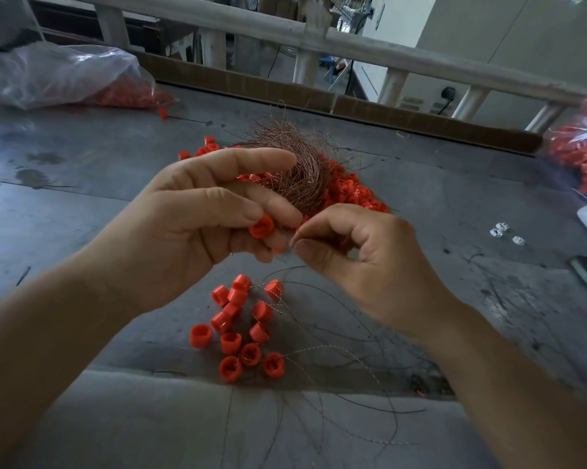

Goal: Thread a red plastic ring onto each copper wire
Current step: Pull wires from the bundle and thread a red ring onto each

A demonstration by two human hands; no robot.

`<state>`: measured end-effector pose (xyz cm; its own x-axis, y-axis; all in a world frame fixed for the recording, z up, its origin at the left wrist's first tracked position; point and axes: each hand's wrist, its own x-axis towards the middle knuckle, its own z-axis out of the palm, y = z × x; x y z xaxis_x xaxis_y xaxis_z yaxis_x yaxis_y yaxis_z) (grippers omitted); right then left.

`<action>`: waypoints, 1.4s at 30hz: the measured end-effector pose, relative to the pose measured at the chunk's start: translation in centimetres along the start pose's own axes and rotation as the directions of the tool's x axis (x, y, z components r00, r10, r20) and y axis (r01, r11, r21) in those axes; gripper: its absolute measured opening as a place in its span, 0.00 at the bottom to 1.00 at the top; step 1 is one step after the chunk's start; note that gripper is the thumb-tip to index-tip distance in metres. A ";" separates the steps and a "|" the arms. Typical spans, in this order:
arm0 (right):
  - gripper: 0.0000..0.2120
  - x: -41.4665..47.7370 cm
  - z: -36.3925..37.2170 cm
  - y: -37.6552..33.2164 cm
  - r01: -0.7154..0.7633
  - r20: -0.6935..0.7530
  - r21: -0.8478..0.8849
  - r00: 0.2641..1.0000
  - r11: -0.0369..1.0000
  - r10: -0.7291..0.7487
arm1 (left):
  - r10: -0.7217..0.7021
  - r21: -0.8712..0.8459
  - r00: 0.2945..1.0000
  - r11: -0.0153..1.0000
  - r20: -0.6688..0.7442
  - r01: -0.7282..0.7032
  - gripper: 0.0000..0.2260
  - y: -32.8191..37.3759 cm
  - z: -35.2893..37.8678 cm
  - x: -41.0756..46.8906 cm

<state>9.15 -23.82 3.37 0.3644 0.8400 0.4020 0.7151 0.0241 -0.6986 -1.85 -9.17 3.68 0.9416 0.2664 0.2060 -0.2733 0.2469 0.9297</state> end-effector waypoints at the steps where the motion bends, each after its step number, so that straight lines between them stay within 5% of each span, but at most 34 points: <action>1: 0.02 0.0 -0.1 -0.1 0.002 -0.004 0.002 1.000 1.000 -0.002 | 0.005 0.010 1.000 1.000 -0.002 -0.005 0.13 0.0 -0.1 0.0; 11: 0.04 0.0 -1.9 -0.2 -0.089 0.046 -0.185 0.994 0.979 0.099 | 0.045 0.513 0.988 0.858 -0.149 0.038 0.13 0.2 -1.0 0.4; 17: 0.05 -0.1 -1.7 0.0 -0.138 0.262 -0.294 0.940 0.946 0.218 | -0.264 0.845 0.964 0.511 -0.023 0.160 0.10 -0.5 -2.0 0.4; 20: 0.02 -0.2 -1.4 0.0 -0.127 0.339 -0.331 0.909 0.935 0.244 | -0.318 0.850 0.948 0.498 -0.005 0.172 0.05 -0.4 -2.0 0.4; 23: 0.04 -0.2 -1.4 0.1 -0.117 0.367 -0.367 0.893 0.923 0.260 | -0.234 0.796 0.969 0.569 -0.084 0.206 0.12 -0.3 -2.6 0.5; 25: 0.04 -0.1 -1.4 0.1 -0.123 0.371 -0.375 0.888 0.919 0.271 | -0.121 0.788 0.974 0.573 -0.189 0.225 0.03 -0.5 -3.0 0.9; 30: 0.15 0.0 -1.4 -0.2 -0.158 0.381 -0.341 0.878 0.927 0.290 | 0.252 0.913 0.905 0.316 -0.342 0.258 0.07 -1.7 -4.2 1.9; 34: 0.20 0.2 -1.7 -0.1 -0.173 0.312 -0.327 0.908 0.929 0.279 | 0.250 0.947 0.923 0.211 -0.291 0.242 0.14 -3.1 -5.1 2.8; 42: 0.09 0.0 -1.7 0.1 -0.175 0.238 -0.344 0.934 0.923 0.266 | 0.243 0.981 0.953 0.118 -0.180 0.155 0.09 -3.8 -5.8 3.4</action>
<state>10.22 -24.78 4.30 0.3884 0.9202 0.0488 0.8010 -0.3110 -0.5116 1.19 -3.78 -0.90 0.7957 0.4813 0.3677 0.3062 -0.8434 0.4414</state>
